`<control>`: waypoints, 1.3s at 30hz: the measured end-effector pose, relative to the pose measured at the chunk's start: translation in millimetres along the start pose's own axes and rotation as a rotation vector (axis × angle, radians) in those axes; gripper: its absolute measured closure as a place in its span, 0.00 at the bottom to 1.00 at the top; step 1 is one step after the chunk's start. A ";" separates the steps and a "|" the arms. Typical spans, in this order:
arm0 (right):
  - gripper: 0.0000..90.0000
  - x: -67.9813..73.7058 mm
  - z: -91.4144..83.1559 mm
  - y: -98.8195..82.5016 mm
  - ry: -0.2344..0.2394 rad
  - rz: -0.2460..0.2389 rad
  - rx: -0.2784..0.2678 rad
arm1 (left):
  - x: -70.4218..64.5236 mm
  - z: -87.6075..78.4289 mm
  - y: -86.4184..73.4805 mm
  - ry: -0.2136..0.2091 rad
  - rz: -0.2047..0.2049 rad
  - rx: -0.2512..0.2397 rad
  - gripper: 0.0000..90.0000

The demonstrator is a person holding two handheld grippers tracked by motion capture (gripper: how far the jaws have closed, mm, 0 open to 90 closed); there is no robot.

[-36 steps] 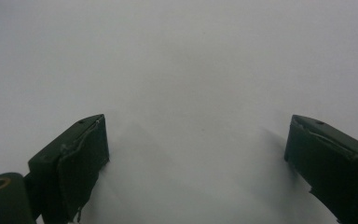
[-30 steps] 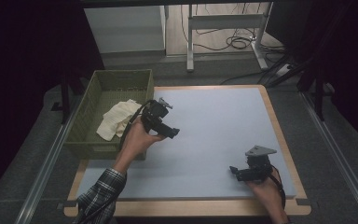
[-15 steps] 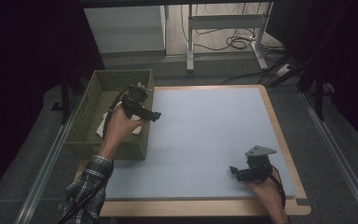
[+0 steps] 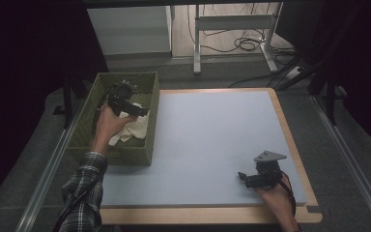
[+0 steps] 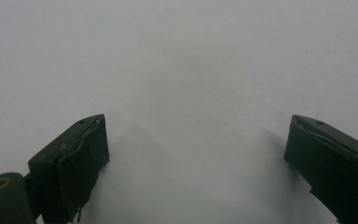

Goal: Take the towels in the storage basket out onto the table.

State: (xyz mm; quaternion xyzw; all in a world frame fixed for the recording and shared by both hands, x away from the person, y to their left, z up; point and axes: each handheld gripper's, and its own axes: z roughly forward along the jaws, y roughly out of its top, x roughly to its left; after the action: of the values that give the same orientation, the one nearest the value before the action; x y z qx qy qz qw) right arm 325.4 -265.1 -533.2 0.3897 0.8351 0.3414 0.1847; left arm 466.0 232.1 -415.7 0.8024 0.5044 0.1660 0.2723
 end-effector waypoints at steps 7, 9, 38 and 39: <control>0.07 0.0 0.0 0.0 0.000 0.000 0.000 | 28.2 31.4 -9.7 0.035 -0.066 0.084 0.01; 0.07 0.0 0.0 0.0 0.000 0.000 0.000 | 31.4 34.9 -10.1 0.039 -0.073 0.097 0.01; 0.07 0.0 0.0 -0.1 0.000 -0.001 -0.001 | 57.9 95.8 -19.8 0.001 -0.100 0.444 0.73; 0.07 0.1 0.0 -0.1 0.000 -0.001 -0.001 | 57.6 94.7 -19.2 -0.046 -0.106 0.438 0.84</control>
State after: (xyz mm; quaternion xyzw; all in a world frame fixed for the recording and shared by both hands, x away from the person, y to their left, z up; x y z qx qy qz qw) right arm 325.3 -265.1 -533.3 0.3894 0.8351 0.3418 0.1849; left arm 528.6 265.0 -503.2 0.8183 0.5635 0.0196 0.1115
